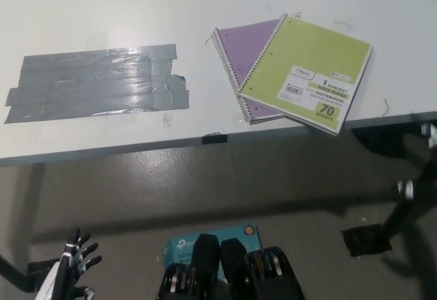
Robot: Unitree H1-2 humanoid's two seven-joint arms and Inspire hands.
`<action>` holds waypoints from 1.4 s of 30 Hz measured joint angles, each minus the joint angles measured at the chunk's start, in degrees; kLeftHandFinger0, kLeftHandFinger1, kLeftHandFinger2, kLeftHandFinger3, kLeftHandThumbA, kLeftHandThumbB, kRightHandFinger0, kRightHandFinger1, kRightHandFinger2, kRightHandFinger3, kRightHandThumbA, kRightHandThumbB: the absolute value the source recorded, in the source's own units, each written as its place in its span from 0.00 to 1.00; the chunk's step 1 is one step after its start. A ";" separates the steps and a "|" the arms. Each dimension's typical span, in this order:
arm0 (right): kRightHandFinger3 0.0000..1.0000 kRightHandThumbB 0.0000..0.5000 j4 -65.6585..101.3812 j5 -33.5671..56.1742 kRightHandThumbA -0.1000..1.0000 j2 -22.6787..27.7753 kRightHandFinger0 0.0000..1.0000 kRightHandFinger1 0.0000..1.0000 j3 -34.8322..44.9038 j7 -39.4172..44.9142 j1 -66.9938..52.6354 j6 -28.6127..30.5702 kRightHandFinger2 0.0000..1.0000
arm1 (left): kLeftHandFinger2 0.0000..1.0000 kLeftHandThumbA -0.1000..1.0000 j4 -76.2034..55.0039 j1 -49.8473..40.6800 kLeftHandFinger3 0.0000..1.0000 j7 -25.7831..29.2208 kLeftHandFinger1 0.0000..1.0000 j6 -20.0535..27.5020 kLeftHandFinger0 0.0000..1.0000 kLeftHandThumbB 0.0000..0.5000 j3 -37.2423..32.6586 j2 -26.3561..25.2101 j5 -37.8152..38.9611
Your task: The robot uses its right hand to align two notebooks stacked together until they are fully overlapped
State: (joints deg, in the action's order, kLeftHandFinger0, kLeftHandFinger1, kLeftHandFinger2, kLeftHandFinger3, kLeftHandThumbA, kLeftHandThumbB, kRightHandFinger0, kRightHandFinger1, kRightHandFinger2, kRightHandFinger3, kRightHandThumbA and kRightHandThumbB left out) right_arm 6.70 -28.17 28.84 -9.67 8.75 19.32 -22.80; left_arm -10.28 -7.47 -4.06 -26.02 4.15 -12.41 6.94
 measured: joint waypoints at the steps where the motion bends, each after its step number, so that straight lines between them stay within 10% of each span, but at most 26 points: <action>1: 1.00 0.96 1.34 -1.32 1.00 -0.09 1.00 1.00 -0.40 1.10 3.11 -0.77 1.00 | 1.00 1.00 -0.11 -0.11 1.00 -0.02 0.93 -0.02 0.81 0.99 -0.45 -0.17 -0.05; 14: 1.00 0.55 -0.99 -9.30 1.00 -7.85 1.00 1.00 -4.58 4.56 27.51 -3.25 1.00 | 1.00 1.00 -0.67 -0.83 1.00 0.02 0.92 -0.11 0.84 1.00 -0.76 -0.73 0.04; 20: 1.00 0.53 -10.56 -10.87 1.00 -9.82 1.00 1.00 -4.29 3.11 32.61 -3.42 1.00 | 1.00 1.00 -0.68 -0.89 1.00 0.01 0.92 -0.12 0.84 1.00 -1.08 -0.72 0.03; 21: 1.00 0.30 -10.90 -11.02 0.96 -9.89 1.00 1.00 -4.27 2.95 32.63 -3.43 1.00 | 1.00 1.00 -0.68 -0.88 1.00 0.01 0.93 -0.12 0.85 1.00 -1.10 -0.73 0.03; 23: 1.00 0.21 -15.56 -11.12 0.89 -10.96 1.00 1.00 -4.05 0.91 33.41 -2.77 1.00 | 1.00 1.00 -0.60 -0.98 1.00 0.03 0.92 -0.10 0.85 1.00 -1.09 -0.71 0.03; 42: 1.00 0.17 -46.83 -9.62 1.00 -22.38 1.00 1.00 2.61 -17.91 36.33 -1.62 1.00 | 1.00 1.00 -0.60 -1.52 1.00 0.02 0.93 -0.09 0.84 1.00 -3.14 -0.44 -0.63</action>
State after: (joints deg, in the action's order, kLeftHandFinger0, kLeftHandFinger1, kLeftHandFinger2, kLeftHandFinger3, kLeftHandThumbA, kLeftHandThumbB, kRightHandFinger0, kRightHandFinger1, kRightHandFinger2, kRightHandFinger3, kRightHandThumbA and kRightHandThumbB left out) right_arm -40.14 -37.79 6.46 -7.06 -9.15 55.65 -24.42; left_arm -10.88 -8.99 -4.04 -26.11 1.01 -12.85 6.31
